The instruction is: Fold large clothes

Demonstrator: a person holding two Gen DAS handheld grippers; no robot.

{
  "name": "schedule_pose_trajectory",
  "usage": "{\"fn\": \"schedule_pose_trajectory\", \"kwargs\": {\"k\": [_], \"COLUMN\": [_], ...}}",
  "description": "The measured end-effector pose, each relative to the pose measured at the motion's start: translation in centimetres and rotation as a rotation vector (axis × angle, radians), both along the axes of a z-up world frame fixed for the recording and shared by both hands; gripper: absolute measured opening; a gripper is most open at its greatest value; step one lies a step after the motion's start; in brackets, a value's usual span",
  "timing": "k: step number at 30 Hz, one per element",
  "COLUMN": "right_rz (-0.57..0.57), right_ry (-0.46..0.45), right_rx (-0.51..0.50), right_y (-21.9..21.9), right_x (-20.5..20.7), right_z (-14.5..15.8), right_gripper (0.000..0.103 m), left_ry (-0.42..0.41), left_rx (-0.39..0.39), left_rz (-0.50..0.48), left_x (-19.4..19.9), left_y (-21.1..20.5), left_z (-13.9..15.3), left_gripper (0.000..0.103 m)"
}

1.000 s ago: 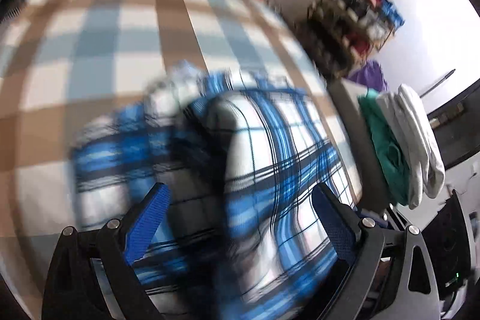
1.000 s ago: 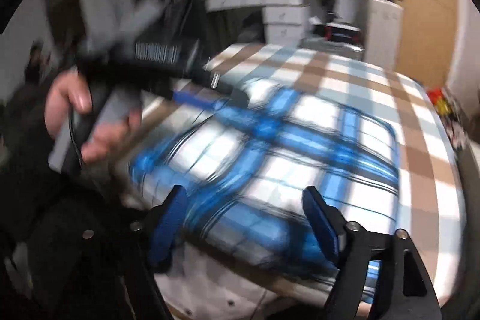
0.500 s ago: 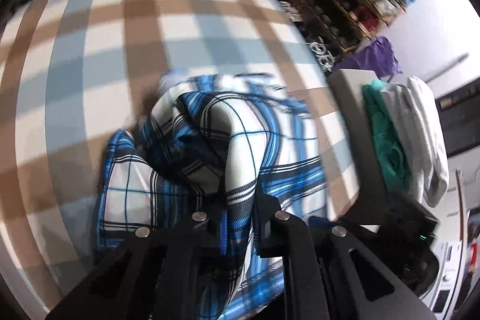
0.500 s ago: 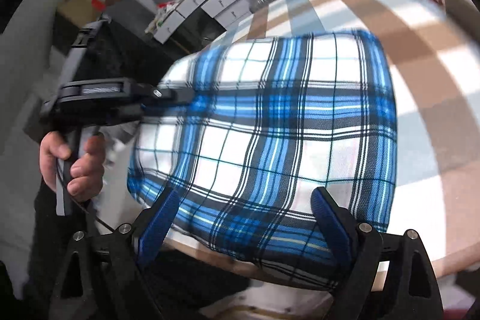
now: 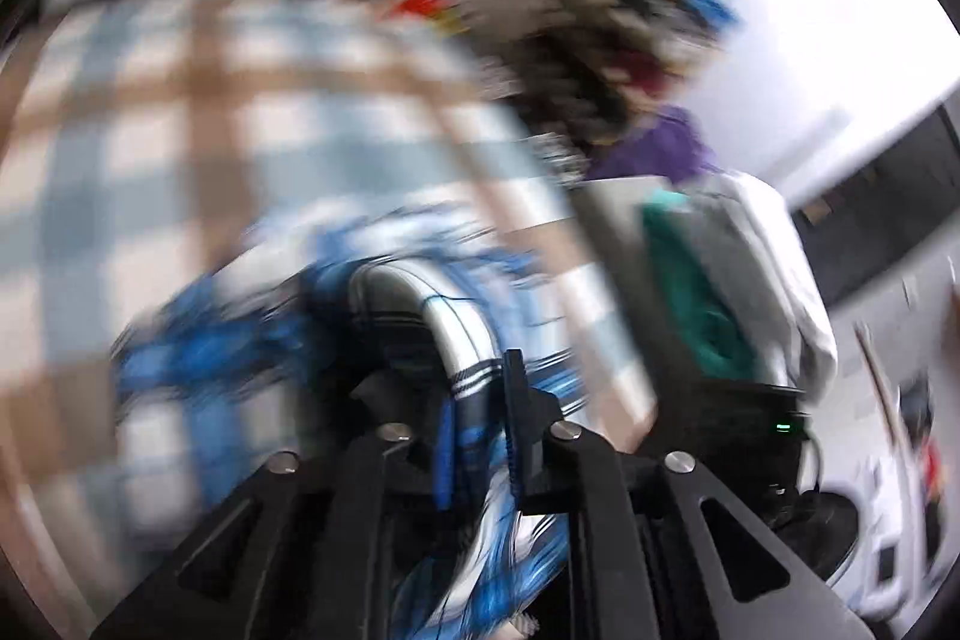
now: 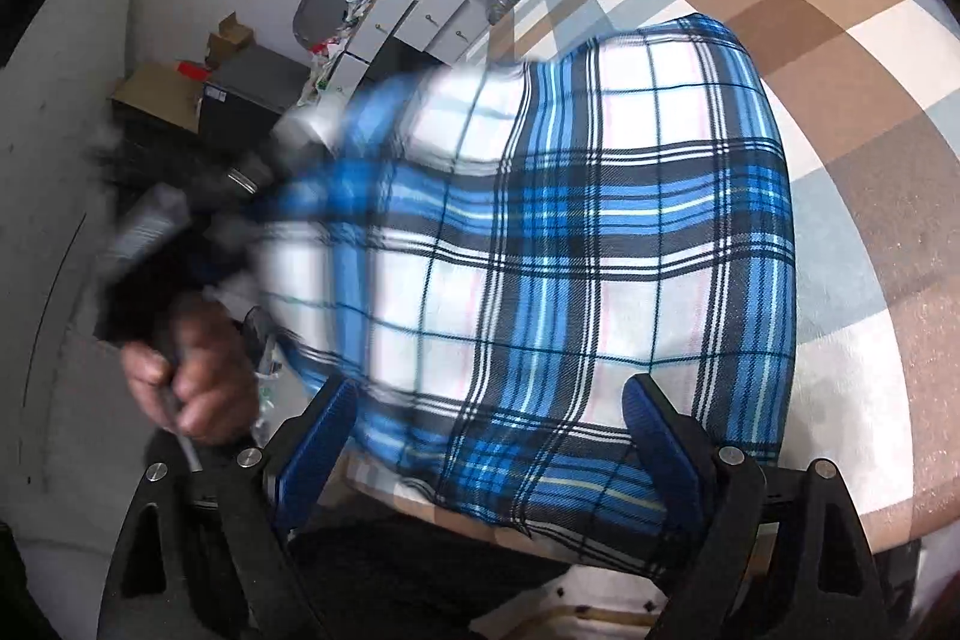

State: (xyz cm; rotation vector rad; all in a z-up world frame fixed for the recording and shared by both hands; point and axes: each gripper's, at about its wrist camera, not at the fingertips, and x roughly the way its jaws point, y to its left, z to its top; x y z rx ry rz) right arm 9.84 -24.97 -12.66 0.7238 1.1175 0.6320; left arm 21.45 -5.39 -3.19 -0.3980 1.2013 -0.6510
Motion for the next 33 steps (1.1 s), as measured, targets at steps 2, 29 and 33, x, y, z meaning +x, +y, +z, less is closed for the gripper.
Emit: {"fn": "schedule_pose_trajectory", "kwargs": {"k": [2, 29, 33], "right_rz": [0.0, -0.013, -0.013], "right_ry": [-0.001, 0.013, 0.011], "right_rx": [-0.014, 0.024, 0.012], "right_y": [0.1, -0.4, -0.2], "right_x": [-0.2, -0.5, -0.5], "right_z": [0.2, -0.2, -0.1], "right_gripper": [0.092, 0.093, 0.093], "left_ry": [-0.021, 0.103, 0.168], "left_rx": [0.073, -0.126, -0.037], "left_rz": [0.1, -0.002, 0.221], "left_x": [-0.7, 0.6, 0.8], "left_y": [3.5, 4.1, 9.2], "left_z": [0.1, -3.4, -6.5], "left_gripper": [0.036, 0.088, 0.088]}}
